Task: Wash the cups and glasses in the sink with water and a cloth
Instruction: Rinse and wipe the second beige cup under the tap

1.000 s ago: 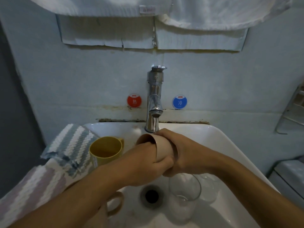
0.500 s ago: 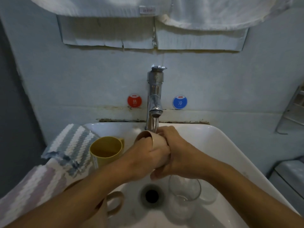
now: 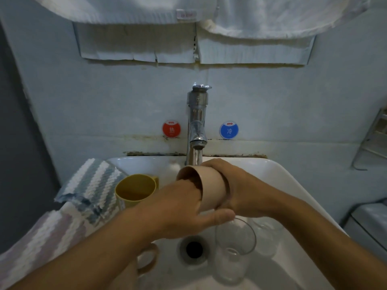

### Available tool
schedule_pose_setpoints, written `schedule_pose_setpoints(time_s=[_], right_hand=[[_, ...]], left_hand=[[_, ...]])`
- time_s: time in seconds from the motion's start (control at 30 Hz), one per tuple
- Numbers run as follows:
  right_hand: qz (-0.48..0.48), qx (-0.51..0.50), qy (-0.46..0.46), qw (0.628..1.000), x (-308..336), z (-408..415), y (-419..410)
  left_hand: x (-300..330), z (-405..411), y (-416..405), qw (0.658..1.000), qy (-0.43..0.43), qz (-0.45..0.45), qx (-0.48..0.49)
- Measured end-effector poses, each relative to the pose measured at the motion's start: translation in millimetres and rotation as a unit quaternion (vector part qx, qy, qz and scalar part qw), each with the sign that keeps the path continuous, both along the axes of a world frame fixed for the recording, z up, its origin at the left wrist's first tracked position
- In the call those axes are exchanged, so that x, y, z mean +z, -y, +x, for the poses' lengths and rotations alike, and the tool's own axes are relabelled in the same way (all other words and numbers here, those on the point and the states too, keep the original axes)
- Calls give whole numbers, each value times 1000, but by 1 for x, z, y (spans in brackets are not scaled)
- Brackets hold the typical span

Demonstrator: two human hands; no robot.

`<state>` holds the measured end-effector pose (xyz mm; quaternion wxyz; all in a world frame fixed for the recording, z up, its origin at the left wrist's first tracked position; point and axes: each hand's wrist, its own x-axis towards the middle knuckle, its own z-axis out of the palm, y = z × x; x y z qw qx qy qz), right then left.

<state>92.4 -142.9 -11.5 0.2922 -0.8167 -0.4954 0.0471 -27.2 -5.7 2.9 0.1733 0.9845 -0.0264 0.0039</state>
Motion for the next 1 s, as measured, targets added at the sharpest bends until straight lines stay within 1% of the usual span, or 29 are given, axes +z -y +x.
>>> schedule_pose_setpoints(time_s=[0.07, 0.23, 0.33, 0.43, 0.53, 0.7, 0.8, 1.0], right_hand=[[-12, 3, 7, 1000, -2, -1, -2], [-8, 0, 7, 1000, 3, 1, 0], [-12, 0, 3, 1000, 4, 1, 2], [-29, 3, -15, 999, 3, -1, 1], [-31, 3, -24, 999, 1, -1, 0], [2, 5, -32, 999, 2, -1, 0], [12, -9, -17, 1000, 3, -2, 0], [-1, -18, -4, 1000, 2, -4, -1]], left_hand=[[-2, -1, 3, 999, 4, 34, 7], [-1, 1, 1, 999, 28, 21, 14], [-4, 2, 0, 998, 46, 30, 2], [-7, 1, -1, 999, 13, 36, -11], [-9, 1, -1, 997, -14, 75, -12], [-6, 3, -2, 997, 8, 68, 23], [-3, 3, -2, 995, -13, 94, 32], [-2, 8, 4, 985, -104, 118, 75]])
